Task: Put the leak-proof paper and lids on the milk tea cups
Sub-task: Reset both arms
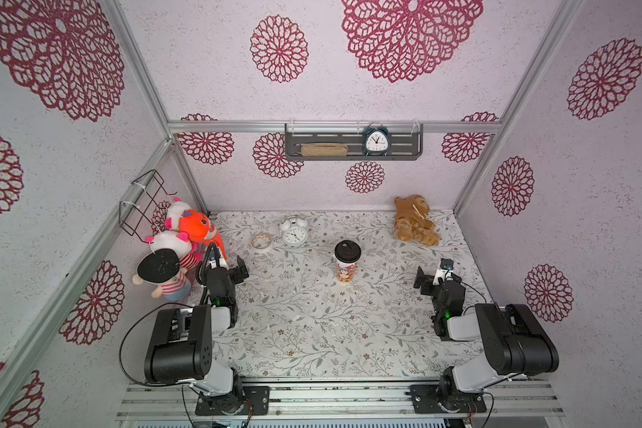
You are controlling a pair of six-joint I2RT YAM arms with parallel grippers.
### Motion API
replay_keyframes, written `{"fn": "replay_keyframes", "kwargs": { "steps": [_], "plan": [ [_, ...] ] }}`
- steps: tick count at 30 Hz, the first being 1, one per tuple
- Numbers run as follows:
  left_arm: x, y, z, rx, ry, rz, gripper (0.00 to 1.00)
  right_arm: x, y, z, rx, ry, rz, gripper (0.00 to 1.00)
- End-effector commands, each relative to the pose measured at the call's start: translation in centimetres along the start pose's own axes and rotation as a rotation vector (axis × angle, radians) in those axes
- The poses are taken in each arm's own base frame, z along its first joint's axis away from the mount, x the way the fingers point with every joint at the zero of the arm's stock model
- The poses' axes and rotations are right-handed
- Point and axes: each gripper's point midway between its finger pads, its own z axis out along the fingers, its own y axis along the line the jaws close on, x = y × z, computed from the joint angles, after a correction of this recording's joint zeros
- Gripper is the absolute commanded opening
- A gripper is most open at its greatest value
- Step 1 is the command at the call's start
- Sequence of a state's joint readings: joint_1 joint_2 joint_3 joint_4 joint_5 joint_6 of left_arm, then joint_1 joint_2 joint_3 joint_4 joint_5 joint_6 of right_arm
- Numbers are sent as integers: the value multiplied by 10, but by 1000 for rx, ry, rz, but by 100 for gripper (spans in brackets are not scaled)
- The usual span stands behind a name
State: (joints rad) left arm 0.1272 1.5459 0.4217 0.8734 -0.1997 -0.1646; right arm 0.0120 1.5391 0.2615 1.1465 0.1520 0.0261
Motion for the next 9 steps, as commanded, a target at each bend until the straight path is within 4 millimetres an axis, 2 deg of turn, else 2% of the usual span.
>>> {"fn": "replay_keyframes", "kwargs": {
  "steps": [1,9],
  "plan": [
    [2,0,0,-3,5,20,97,-8,3,3,-9,-20,-9,99],
    [2,-1,0,-1,6,21,97,-10,2,0,-8,-35,-11,99]
  ]
}}
